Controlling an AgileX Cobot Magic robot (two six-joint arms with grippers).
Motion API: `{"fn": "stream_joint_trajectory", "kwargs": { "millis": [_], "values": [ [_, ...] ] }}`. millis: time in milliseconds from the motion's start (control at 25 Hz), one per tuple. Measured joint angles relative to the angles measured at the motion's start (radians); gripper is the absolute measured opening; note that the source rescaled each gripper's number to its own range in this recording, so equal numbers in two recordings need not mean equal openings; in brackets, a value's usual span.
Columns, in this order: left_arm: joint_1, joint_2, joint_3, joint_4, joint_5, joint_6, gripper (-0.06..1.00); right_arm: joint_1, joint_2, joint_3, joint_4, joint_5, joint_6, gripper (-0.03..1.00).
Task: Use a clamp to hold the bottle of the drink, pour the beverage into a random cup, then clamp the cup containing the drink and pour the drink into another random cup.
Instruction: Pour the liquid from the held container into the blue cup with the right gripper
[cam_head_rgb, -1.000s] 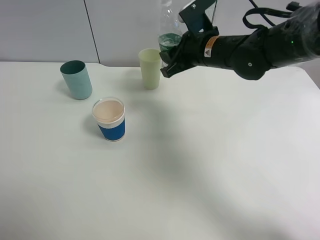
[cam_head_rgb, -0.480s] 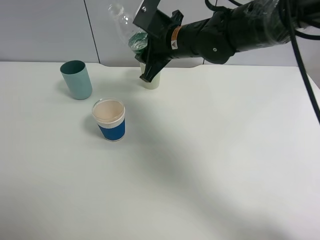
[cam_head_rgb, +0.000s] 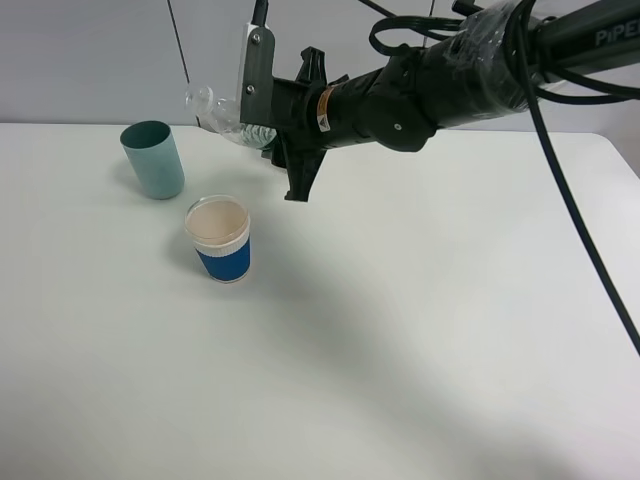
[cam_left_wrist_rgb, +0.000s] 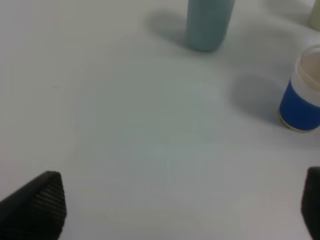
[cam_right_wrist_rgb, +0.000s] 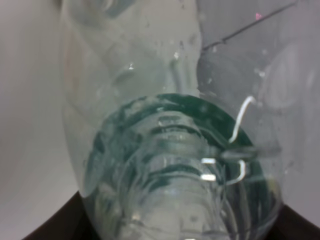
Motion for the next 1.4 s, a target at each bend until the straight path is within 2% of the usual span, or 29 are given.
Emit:
{"fn": "stream_joint_trajectory", "kwargs": {
  "millis": [240,320,480,600,840,1160,1400],
  "values": [
    [0.000,0.000,0.000,0.000,0.000,0.000,0.85,0.000,0.007,-0.008,-0.020,0.013,-0.034,0.00],
    [0.000,0.000,0.000,0.000,0.000,0.000,0.85,0.004,0.016,-0.036,-0.053,0.052,-0.011,0.00],
    [0.000,0.000,0.000,0.000,0.000,0.000,0.85,0.020,0.054,-0.118,-0.215,0.154,0.171,0.00],
    [0.000,0.000,0.000,0.000,0.000,0.000,0.85,0.037,0.077,-0.164,-0.335,0.196,0.276,0.00],
    [0.000,0.000,0.000,0.000,0.000,0.000,0.85,0.055,0.090,-0.189,-0.471,0.182,0.298,0.00],
    [0.000,0.000,0.000,0.000,0.000,0.000,0.85,0.055,0.094,-0.189,-0.719,0.179,0.297,0.00],
    [0.000,0.000,0.000,0.000,0.000,0.000,0.85,0.055,0.094,-0.189,-0.837,0.177,0.298,0.00]
  ]
}}
